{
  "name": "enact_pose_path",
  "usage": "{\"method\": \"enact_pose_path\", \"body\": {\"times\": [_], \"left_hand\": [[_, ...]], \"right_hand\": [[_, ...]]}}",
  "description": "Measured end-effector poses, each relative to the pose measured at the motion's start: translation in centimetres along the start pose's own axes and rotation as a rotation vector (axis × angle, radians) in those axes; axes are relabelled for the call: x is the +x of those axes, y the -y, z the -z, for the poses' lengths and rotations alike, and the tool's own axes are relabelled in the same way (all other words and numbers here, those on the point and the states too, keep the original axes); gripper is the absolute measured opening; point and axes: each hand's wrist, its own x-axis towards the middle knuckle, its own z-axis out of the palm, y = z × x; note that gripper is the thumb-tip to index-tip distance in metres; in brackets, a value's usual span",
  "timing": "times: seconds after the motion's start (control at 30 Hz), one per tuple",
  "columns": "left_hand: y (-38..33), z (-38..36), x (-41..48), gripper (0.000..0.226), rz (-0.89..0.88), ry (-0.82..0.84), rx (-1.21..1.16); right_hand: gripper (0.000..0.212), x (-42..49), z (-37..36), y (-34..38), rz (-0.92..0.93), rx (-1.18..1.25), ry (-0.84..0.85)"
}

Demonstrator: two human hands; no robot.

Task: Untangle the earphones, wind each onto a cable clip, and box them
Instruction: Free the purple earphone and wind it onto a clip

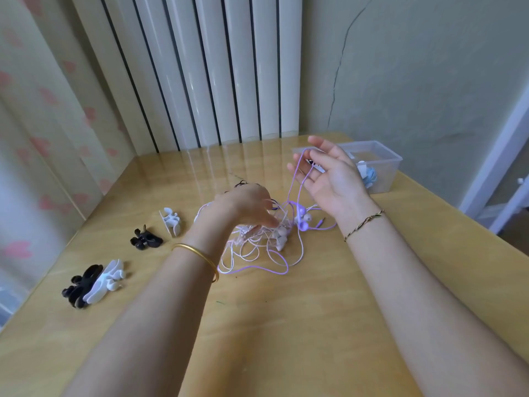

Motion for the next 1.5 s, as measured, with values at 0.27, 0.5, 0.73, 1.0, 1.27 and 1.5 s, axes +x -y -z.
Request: {"method": "enact_pose_path", "body": {"times": [0.27, 0.5, 0.73, 1.0, 1.27, 1.5], "left_hand": [[0.6, -1.3, 1.2, 0.016, 0.146, -0.314, -0.008], [1.5, -0.8, 1.6, 0.023, 0.158, -0.516, -0.161], [2.1, -0.7, 1.8, 0.017, 0.091, -0.631, -0.604], [1.3, -0.4, 1.1, 0.026, 0.132, -0.328, -0.464], [-0.4, -1.1, 1.4, 0.011, -0.148, -0.235, -0.400], [0.4, -1.8, 1.6, 0.013, -0.121, -0.200, -0.264]], "right_hand": [[0.033, 0.0, 1.9, 0.6, 0.185, -0.908, -0.100], [0.020, 0.1, 3.2, 0.4, 0.035, -1.682, 0.034], [0.017, 0.1, 4.3, -0.7, -0.067, -1.891, 0.095], [0.017, 0.1, 2.2, 0.0, 0.238, -1.196, 0.087], [0.022, -0.4, 0.0, 0.7, 0.282, -0.889, 0.105], [0.025, -0.2, 1.1, 1.0, 0.087, -0.404, -0.046]]}}
